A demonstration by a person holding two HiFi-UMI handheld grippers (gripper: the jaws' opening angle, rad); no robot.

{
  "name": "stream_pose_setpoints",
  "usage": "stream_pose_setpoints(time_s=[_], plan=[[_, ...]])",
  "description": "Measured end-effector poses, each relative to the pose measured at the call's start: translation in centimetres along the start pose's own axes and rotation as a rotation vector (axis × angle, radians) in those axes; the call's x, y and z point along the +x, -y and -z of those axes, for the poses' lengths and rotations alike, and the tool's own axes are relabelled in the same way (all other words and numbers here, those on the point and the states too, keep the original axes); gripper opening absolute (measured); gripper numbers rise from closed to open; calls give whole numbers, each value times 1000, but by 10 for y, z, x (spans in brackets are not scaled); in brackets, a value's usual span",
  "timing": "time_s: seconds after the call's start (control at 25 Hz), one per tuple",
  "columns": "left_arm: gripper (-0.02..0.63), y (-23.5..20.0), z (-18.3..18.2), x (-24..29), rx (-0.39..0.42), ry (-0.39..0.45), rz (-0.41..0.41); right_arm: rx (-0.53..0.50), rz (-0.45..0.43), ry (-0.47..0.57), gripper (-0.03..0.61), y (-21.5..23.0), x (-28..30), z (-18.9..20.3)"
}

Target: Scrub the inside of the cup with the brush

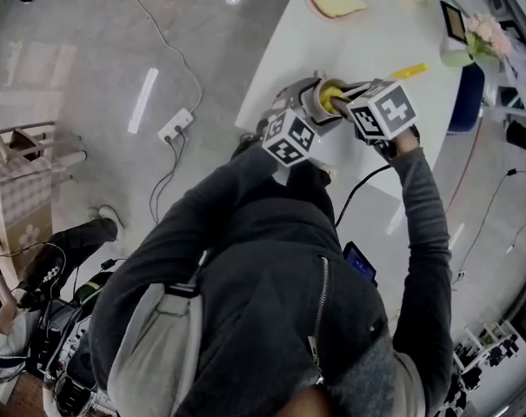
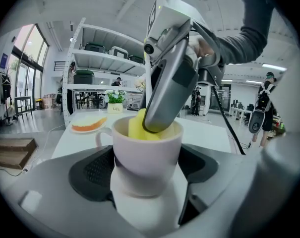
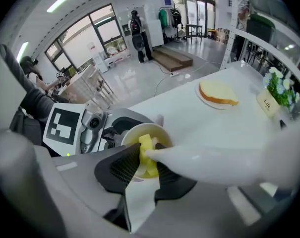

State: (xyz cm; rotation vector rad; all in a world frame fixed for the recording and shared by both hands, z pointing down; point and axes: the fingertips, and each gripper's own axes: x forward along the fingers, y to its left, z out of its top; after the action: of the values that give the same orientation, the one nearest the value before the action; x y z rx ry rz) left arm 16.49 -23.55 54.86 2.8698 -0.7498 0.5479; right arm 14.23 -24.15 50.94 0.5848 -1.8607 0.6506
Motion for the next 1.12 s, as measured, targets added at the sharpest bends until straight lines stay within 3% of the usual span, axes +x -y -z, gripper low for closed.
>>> stream_pose_setpoints(time_s=[0.2,0.48,0.68,0.88,1.12], plan=[[411,-1,1,-1,0,-5,0,104,-24,96,98,2,-6,2],[413,-2,2,-1,16,-12,7,159,-12,223,100,0,-25,-6],[414,-7,1,5,27,-14,13,221,97,357,103,15,-55,-7],[416,-13,-2,14,41,-12,24,407,130,548,107,32,-97,-2],[419,-17,-4,26,34,-52,56,564,291,686,119,55,-138,36]])
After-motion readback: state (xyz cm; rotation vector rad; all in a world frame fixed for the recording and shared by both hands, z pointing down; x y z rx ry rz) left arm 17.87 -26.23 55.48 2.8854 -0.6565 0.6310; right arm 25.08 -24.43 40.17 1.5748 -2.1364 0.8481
